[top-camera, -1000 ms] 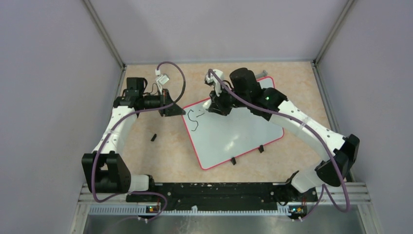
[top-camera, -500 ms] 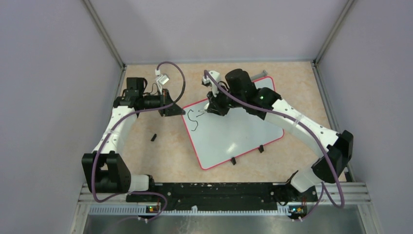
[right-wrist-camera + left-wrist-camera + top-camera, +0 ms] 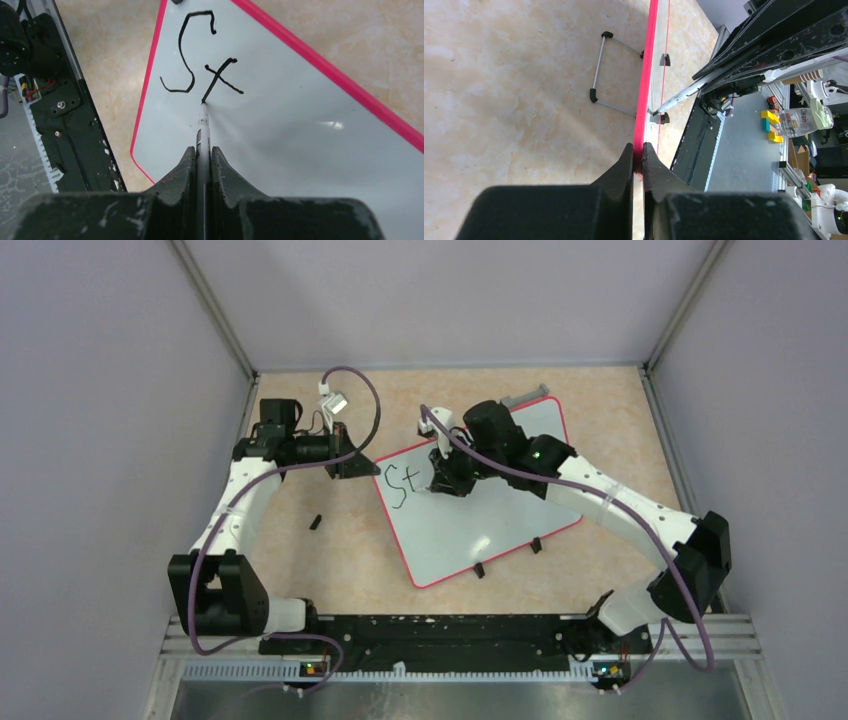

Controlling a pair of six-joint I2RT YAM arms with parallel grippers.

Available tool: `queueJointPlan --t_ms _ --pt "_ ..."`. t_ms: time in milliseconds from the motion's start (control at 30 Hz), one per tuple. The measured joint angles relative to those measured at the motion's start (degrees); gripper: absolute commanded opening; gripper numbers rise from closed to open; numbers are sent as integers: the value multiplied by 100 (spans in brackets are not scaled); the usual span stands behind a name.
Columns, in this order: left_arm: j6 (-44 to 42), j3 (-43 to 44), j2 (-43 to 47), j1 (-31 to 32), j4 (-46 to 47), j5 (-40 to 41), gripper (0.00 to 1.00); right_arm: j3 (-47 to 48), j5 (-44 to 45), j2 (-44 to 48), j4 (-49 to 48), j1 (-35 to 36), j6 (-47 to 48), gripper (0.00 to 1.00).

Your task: Write a sentence on the whiteboard

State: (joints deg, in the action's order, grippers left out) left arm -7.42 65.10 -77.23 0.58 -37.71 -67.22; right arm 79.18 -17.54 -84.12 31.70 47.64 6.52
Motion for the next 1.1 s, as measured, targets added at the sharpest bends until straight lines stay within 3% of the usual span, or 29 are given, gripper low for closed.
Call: queueJointPlan --t_ms 1100 --pt "2 0 0 0 2 -22 0 83 227 162 402 -157 160 0"
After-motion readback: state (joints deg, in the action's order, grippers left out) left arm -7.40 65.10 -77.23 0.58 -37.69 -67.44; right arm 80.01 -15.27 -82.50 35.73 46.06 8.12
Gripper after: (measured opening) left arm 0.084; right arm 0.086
